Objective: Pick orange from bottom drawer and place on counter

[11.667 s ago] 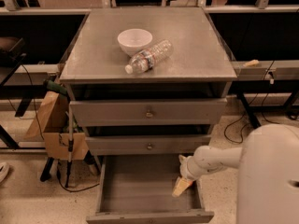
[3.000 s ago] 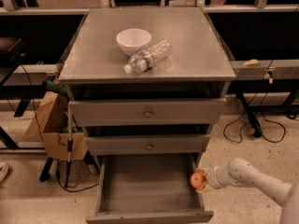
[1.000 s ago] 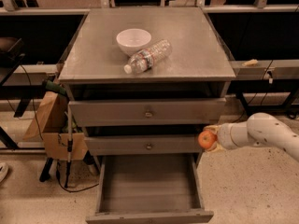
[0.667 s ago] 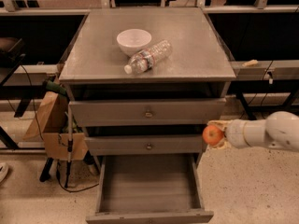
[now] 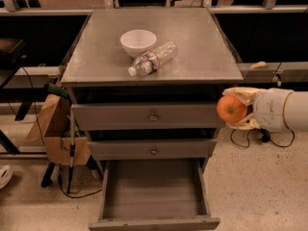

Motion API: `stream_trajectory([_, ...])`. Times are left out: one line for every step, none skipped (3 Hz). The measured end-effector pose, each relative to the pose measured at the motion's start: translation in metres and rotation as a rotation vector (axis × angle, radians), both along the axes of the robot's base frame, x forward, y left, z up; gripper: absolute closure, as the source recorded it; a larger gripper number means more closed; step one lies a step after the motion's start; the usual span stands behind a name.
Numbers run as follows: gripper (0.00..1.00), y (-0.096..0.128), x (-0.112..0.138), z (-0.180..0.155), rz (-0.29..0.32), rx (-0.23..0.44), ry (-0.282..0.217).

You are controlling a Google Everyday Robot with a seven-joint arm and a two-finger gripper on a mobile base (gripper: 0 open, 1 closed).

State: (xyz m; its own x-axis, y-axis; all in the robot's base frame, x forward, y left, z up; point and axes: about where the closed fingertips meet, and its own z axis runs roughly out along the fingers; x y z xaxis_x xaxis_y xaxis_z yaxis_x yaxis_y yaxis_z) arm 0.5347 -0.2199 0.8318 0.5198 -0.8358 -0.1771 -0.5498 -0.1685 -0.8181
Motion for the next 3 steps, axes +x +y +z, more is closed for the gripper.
stream_trajectory([1.00, 0.001, 0.001, 0.001, 0.005, 0.002, -0.005])
stream_trajectory([1.00, 0.026, 0.031, 0.022, 0.054, 0.004, -0.050])
stream_trajectory([1.00, 0.060, 0.089, 0.063, 0.091, 0.002, -0.130])
